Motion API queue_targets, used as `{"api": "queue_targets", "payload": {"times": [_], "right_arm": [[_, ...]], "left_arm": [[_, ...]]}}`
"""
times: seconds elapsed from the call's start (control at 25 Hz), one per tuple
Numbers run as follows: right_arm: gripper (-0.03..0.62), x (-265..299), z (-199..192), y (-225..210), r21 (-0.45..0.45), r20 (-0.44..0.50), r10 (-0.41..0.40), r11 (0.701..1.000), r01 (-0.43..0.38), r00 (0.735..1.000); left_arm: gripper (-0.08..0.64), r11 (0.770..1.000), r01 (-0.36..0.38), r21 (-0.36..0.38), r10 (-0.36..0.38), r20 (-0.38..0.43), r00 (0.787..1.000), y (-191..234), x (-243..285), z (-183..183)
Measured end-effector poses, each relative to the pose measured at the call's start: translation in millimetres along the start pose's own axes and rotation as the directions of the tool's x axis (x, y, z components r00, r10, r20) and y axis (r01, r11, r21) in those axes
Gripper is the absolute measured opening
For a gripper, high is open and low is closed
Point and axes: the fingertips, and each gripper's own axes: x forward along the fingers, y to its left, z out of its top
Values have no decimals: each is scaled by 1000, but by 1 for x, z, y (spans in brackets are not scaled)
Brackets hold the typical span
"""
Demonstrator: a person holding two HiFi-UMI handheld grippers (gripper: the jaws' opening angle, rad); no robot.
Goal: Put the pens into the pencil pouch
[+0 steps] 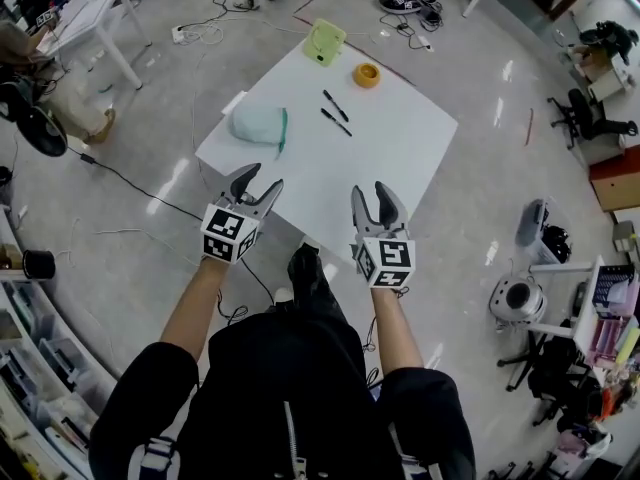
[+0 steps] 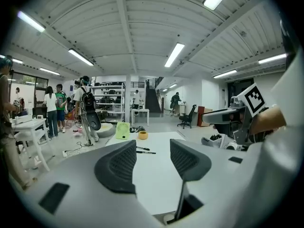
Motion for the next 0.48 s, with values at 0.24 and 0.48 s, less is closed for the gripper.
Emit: {"api": "queue_targets", "payload": {"times": [0.24,0.48], "right_arm": [[178,57,15,-28,10,-6,21,1000,-21,1000],[178,111,27,-65,-6,-24,55,998,-55,998]], "left_arm": [[236,1000,-17,-10,17,-21,1000,32,52,14],[236,999,-43,-24,42,-48,998,56,112,24]]}}
